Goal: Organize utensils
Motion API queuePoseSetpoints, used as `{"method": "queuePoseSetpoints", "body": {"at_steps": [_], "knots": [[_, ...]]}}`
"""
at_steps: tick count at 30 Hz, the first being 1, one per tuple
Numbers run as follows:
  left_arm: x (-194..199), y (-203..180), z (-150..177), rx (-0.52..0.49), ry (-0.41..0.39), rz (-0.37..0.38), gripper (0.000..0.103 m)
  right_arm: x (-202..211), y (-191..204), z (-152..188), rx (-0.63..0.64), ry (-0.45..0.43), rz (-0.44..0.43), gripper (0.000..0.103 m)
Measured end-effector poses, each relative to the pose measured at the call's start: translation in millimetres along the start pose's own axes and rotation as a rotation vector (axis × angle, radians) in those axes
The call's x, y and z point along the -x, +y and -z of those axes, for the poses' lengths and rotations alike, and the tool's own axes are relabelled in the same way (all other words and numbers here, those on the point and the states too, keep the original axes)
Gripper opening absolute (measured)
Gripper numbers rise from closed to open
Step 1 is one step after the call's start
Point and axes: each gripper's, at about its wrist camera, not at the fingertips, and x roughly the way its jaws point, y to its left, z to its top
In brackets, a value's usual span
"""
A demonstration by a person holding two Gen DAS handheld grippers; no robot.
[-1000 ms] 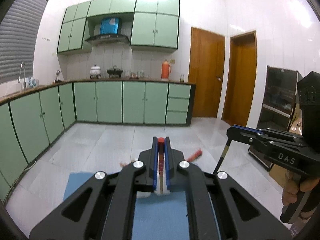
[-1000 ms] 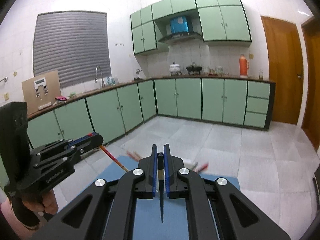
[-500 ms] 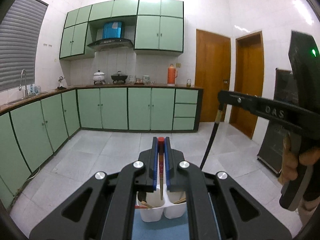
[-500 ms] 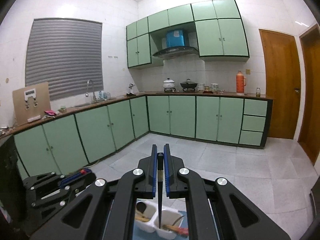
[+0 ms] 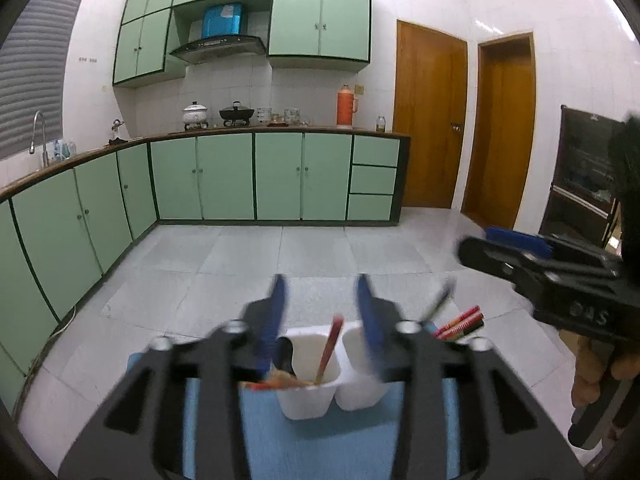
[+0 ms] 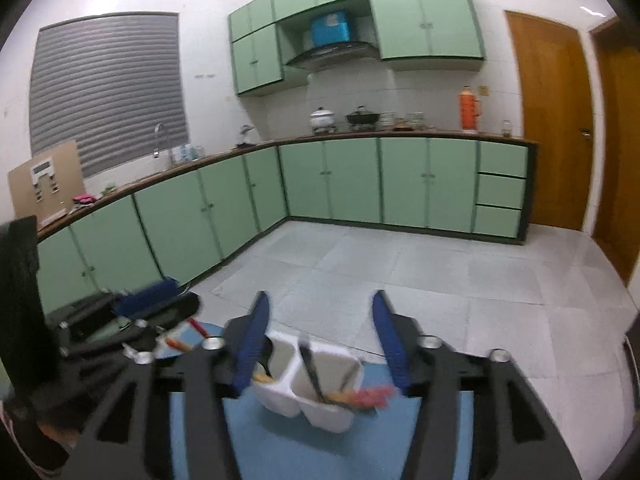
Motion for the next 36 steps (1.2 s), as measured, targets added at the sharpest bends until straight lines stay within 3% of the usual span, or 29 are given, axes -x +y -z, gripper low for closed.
{"method": "queuePoseSetpoints", "body": {"at_steps": [7,12,22,36], "knots": [[46.2,4.1,24.3,0.032,-0.027,-0.011,0.073,50.8,-5.6,42.9,-0.024,-0.013,0.066,0.079],[79.5,2.5,45.9,0.054,-0.025,-0.014,0.087,82.8,3.3,68.6,-0.045,-0.016,0.066,0.094],[120.2,-8.4,67.0,0.038,0.009,-0.029,0.095,116.5,15.4,91.2,-0.084,0.007,0.046,0.097],[158.2,-21.2,66.9,0.007,-0.013,-0.06,0.096,154.3,44.2,92.3,-0.029,-0.034,0.025,0.097]]}}
